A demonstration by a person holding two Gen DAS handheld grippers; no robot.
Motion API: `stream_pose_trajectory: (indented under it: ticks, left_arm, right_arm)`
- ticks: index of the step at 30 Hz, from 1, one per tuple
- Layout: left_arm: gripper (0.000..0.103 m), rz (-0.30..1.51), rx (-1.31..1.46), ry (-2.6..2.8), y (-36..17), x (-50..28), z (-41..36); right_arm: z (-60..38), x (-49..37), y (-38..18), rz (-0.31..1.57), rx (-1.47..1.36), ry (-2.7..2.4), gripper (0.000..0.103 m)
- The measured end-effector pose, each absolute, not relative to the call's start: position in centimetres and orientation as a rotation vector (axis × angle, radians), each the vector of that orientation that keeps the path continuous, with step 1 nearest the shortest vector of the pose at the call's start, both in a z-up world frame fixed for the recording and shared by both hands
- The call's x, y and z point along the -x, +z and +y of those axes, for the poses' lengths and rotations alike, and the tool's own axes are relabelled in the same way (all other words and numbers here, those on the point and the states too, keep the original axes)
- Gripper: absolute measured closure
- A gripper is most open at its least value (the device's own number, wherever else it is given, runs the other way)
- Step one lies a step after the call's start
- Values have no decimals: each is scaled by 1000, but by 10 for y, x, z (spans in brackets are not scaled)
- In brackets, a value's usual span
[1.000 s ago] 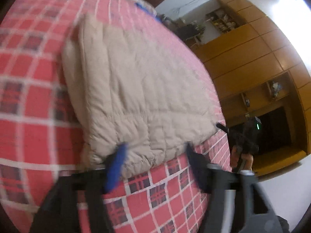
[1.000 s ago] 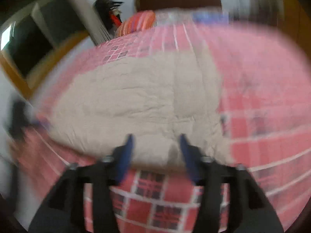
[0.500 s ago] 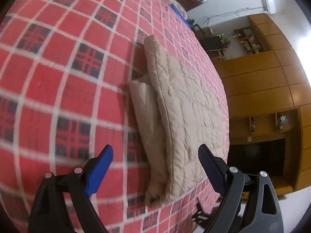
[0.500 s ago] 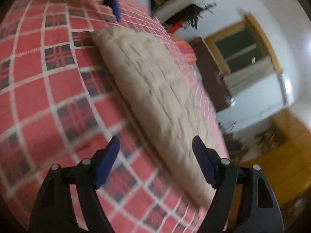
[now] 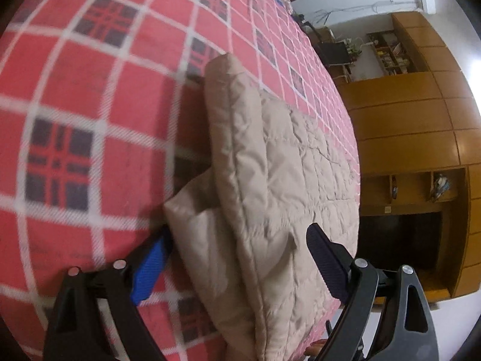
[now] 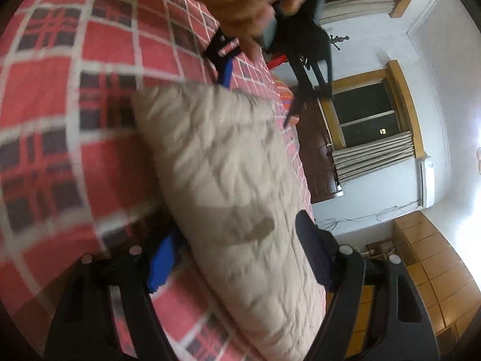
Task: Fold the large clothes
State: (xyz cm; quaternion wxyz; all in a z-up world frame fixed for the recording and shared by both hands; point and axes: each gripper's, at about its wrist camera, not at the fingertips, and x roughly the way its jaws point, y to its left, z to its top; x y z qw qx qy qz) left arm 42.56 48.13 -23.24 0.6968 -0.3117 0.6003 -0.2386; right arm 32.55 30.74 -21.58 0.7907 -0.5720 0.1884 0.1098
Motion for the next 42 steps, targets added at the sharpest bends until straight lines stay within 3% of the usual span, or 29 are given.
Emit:
stream_pose_trajectory:
  ticks: [2, 6, 10, 18, 26, 42]
  left_arm:
    - [15, 1349, 678, -528, -230, -435, 475]
    - [32, 1377, 641, -513, -227, -446, 467]
    - [43, 1393, 655, -501, -229, -455, 467]
    - [63, 1396, 670, -492, -232, -458, 471]
    - [70, 1381, 644, -465, -214, -455, 473]
    - [73, 1369, 579, -418, -176, -458, 465]
  right_arm:
    - [315, -332, -214, 399, 1227, 237, 30]
    - [326, -316, -213, 394, 1217, 240, 31]
    - [332, -316, -210, 405, 1207, 251, 35]
    - [336, -310, -211, 448, 1154, 277, 54]
    - [325, -304, -196, 470, 1047, 304, 66]
    - [303, -318, -147, 473, 857, 339, 69]
